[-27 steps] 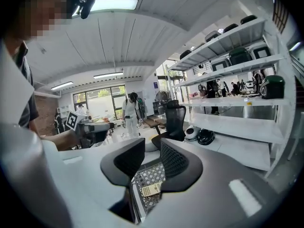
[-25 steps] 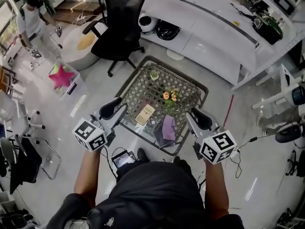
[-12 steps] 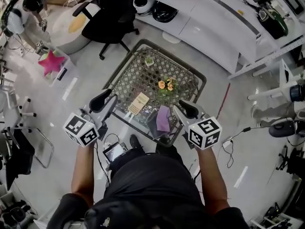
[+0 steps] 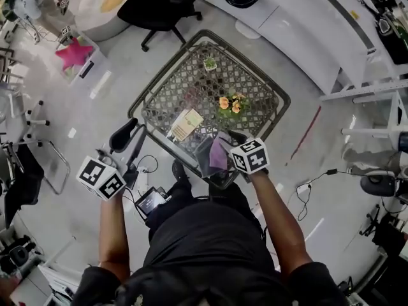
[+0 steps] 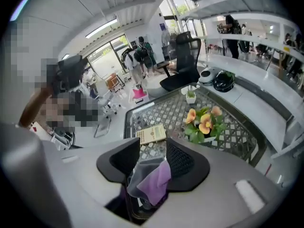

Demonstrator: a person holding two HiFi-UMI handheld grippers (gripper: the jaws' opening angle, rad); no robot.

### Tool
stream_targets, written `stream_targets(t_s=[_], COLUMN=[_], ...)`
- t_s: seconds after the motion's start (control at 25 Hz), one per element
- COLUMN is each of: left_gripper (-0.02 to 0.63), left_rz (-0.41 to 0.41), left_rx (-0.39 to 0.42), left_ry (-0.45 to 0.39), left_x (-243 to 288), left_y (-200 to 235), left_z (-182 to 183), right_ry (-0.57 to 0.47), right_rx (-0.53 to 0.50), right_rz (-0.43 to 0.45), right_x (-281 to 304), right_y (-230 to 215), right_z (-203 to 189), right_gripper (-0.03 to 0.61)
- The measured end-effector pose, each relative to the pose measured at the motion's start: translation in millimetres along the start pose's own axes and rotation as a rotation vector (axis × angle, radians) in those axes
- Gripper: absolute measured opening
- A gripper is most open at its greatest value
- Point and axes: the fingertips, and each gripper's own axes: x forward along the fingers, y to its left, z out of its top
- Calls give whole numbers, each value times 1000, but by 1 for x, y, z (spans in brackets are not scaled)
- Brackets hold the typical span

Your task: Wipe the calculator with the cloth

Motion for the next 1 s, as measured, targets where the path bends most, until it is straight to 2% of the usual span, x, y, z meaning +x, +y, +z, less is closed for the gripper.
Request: stream_targets(t_s=[0.24,0.48,0.68,0.8,0.84,0.92,1.0], left_gripper=[141,141,141,141,141,141,141], left_rz=[39,70,82,91,95,102,109], left_rx=[-40,-69,-90,-97,-99,-105,-111], left_ry=[12,19,21,13,10,5,-1], left_x=[10,10,9,4,2,-1,-4], left_y=[12,27,35,38,40,45,50], left_z=[-20,-35,-46,-49,-50,-52,-54], right_ry=[215,390,524,565,570,575,572], right_rx=[-7,-57,-162,-286,-328,-372,-338], right_rz=[36,7,-6,-47,-68,-96,-90], right_x=[65,105,129,137,138,139,139], right_y=[-11,-19,-19,-22,-25,-31,-34], right_z=[-68,-125,-170,-181,-182,-181,-179], right_gripper=[190,206,209,209,206,160,105])
